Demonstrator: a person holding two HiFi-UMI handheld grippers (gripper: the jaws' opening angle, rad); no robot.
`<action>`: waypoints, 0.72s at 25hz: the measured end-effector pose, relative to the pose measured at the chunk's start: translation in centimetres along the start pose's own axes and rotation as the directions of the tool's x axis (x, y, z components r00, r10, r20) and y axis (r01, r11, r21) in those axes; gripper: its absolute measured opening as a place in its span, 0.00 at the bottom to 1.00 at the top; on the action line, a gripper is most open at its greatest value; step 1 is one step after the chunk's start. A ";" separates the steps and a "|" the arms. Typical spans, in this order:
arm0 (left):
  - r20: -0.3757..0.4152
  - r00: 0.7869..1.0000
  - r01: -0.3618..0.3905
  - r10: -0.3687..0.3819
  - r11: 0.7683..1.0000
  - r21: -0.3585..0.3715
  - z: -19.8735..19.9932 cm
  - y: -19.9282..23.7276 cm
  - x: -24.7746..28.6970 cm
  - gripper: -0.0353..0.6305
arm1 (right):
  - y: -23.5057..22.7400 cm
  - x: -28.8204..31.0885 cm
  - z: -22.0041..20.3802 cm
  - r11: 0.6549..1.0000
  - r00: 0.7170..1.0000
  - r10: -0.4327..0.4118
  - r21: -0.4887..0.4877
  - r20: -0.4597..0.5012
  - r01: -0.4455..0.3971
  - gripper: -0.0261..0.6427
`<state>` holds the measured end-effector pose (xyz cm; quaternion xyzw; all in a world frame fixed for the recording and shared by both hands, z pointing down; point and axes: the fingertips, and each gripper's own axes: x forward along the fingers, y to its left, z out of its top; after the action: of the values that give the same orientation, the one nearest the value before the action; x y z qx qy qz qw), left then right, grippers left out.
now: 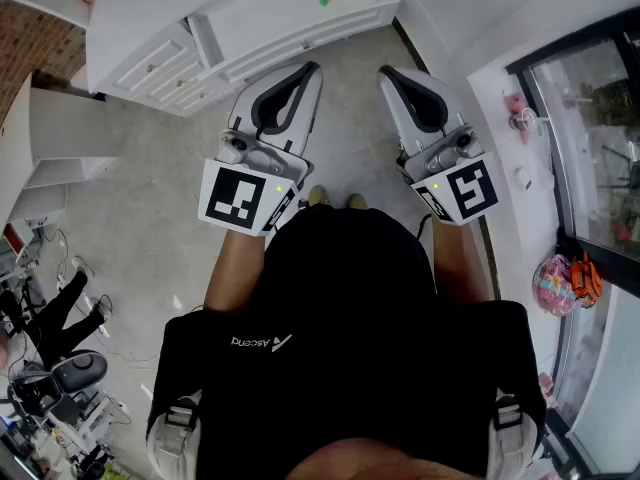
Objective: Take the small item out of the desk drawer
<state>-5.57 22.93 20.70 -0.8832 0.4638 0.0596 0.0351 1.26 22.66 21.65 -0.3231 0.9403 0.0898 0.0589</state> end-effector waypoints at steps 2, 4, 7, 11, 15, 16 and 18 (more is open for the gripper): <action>-0.001 1.000 0.005 -0.005 1.000 -0.002 -0.2 0.5 0.0 0.05 | 0.1 0.5 -0.3 1.000 1.000 -0.001 -0.003 -0.006 0.001 0.04; -0.003 1.000 0.008 -0.008 1.000 -0.005 -0.4 1.1 0.0 0.05 | 0.3 1.1 -0.6 1.000 1.000 -0.001 0.000 -0.009 0.001 0.04; -0.005 1.000 0.012 -0.012 1.000 -0.012 -0.7 2.4 0.0 0.05 | 0.3 2.1 -0.7 1.000 1.000 -0.009 0.011 -0.006 0.010 0.04; -0.008 1.000 0.021 -0.021 1.000 -0.023 -1.1 4.5 0.1 0.05 | 0.2 3.7 -1.2 0.999 0.999 -0.036 0.009 -0.022 0.036 0.04; -0.012 1.000 0.027 -0.028 0.999 -0.031 -1.9 6.9 0.1 0.05 | 0.3 5.1 -2.1 0.998 0.997 -0.068 -0.001 -0.040 0.068 0.04; -0.013 1.000 0.027 -0.027 0.999 -0.034 -2.2 7.5 0.1 0.05 | 0.3 5.3 -2.4 0.997 0.996 -0.076 -0.004 -0.046 0.076 0.04; -0.018 1.000 0.025 -0.026 0.999 -0.040 -2.9 8.5 0.3 0.05 | 0.1 5.6 -3.0 0.996 0.994 -0.093 -0.010 -0.061 0.092 0.04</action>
<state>-12.16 17.49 23.45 -0.8901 0.4516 0.0600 0.0138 -3.37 18.80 23.62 -0.3691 0.9253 0.0803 0.0329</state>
